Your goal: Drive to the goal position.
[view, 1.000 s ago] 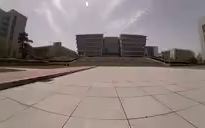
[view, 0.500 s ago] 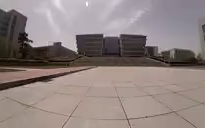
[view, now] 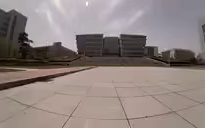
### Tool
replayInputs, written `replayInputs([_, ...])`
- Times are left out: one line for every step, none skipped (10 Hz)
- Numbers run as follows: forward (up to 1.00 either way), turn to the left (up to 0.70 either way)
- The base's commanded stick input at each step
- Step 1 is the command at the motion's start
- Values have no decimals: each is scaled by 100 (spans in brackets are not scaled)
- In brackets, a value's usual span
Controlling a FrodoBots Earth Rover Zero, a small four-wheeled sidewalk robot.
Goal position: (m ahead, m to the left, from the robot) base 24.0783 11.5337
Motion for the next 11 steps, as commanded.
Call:
replayInputs([100,-4])
replayInputs([100,-25])
replayInputs([100,-38])
replayInputs([100,-38])
replayInputs([100,-31])
replayInputs([100,0])
replayInputs([100,0])
replayInputs([100,0])
replayInputs([100,0])
replayInputs([100,0])
replayInputs([100,0])
